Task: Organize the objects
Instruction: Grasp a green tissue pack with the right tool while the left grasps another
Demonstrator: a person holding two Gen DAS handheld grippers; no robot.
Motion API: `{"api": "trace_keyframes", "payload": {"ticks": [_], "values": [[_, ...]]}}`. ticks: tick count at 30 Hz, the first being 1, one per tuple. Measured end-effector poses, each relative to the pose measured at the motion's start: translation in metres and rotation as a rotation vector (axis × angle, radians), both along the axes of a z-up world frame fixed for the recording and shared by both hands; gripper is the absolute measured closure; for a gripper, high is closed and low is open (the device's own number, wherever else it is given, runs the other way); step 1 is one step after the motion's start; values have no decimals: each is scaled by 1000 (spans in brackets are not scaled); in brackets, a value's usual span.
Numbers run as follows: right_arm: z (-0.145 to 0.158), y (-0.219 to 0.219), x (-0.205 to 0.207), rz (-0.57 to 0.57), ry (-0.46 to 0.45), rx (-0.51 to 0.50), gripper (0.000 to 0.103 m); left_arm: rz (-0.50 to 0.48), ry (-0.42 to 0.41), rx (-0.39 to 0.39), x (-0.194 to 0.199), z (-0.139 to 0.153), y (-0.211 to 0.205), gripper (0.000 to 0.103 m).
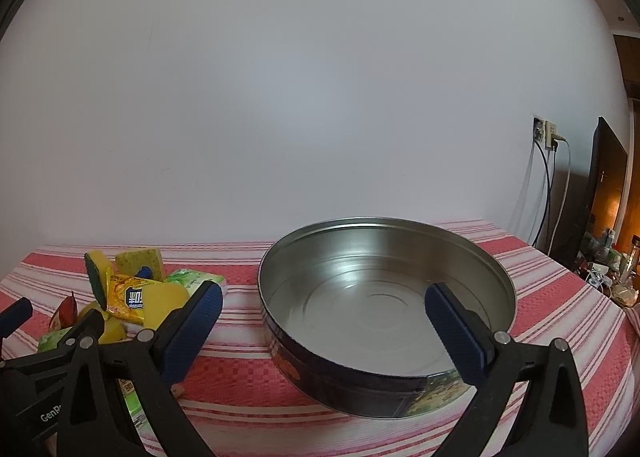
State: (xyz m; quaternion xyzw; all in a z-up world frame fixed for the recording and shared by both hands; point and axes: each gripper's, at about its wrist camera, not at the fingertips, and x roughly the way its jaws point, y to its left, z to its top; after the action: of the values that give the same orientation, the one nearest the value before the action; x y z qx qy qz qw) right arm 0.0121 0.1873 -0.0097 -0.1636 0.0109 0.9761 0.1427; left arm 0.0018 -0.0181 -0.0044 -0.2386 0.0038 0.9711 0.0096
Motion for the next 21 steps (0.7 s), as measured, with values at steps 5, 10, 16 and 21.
{"api": "trace_keyframes", "payload": {"ticks": [5, 10, 16, 21], "values": [[-1, -4, -1, 64, -22, -19, 0, 36, -17, 2, 9, 1, -33, 0], [-6, -20, -7, 196, -69, -24, 1, 99, -41, -16, 17, 1, -69, 0], [-25, -61, -24, 443, -250, -10, 1, 100, -89, -64, 19, -3, -92, 0], [-44, -88, -39, 569, -394, 46, 1, 47, -130, -58, 20, -8, -97, 0]]}}
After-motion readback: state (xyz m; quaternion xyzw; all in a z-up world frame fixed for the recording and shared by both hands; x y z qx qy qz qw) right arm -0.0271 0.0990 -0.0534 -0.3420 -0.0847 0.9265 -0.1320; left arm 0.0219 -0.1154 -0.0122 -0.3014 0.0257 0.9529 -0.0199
